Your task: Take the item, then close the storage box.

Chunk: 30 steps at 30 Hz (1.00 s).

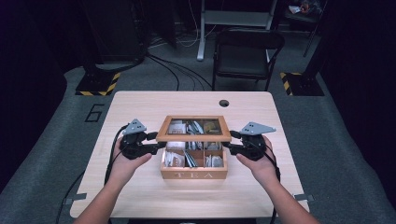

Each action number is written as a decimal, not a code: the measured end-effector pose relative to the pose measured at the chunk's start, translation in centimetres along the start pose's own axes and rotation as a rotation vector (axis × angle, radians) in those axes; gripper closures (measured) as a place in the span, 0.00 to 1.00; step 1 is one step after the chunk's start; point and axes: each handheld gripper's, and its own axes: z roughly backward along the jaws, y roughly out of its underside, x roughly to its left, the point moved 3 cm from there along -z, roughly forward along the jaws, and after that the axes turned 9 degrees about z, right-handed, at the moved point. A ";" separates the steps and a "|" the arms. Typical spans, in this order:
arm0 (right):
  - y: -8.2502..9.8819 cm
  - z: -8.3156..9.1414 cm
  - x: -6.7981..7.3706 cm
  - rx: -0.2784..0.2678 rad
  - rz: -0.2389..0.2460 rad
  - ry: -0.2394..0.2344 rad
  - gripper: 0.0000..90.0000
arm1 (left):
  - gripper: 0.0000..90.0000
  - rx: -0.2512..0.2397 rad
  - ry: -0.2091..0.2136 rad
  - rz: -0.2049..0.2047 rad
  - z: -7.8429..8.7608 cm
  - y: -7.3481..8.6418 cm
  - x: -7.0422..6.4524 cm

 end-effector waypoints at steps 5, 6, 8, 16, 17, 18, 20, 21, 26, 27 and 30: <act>0.4 0.0 0.2 -0.002 -0.020 -0.007 0.55 | 0.53 -0.002 0.002 0.003 0.0 0.4 0.0; 0.4 0.0 0.2 -0.002 -0.013 -0.009 0.55 | 0.53 -0.003 0.004 0.003 0.0 0.4 0.0; 0.5 0.0 0.2 0.003 -0.021 -0.015 0.55 | 0.53 0.000 0.013 0.012 0.1 0.6 -0.1; 1.1 0.2 0.6 0.027 -0.029 -0.038 0.56 | 0.54 -0.009 0.027 0.018 0.3 1.6 -0.3; 1.2 0.3 0.7 0.024 -0.030 -0.038 0.56 | 0.54 -0.006 0.028 0.019 0.3 1.7 -0.3; 1.2 0.3 0.7 0.026 -0.027 -0.038 0.55 | 0.54 0.000 0.029 0.020 0.4 1.7 -0.4; 1.3 0.3 0.8 0.023 -0.023 -0.039 0.55 | 0.53 0.002 0.028 0.018 0.3 1.8 -0.4; 1.4 0.3 0.9 0.024 -0.029 -0.037 0.56 | 0.53 0.000 0.025 0.018 0.3 1.9 -0.4; 2.0 0.3 1.2 0.023 -0.050 -0.043 0.55 | 0.53 0.015 0.026 0.016 0.3 2.6 -0.5; 2.2 0.3 1.4 0.021 -0.052 -0.044 0.56 | 0.53 0.019 0.030 0.019 0.3 2.8 -0.6; 2.8 0.3 1.6 0.021 -0.061 -0.051 0.56 | 0.53 0.024 0.036 0.009 0.3 3.1 -0.6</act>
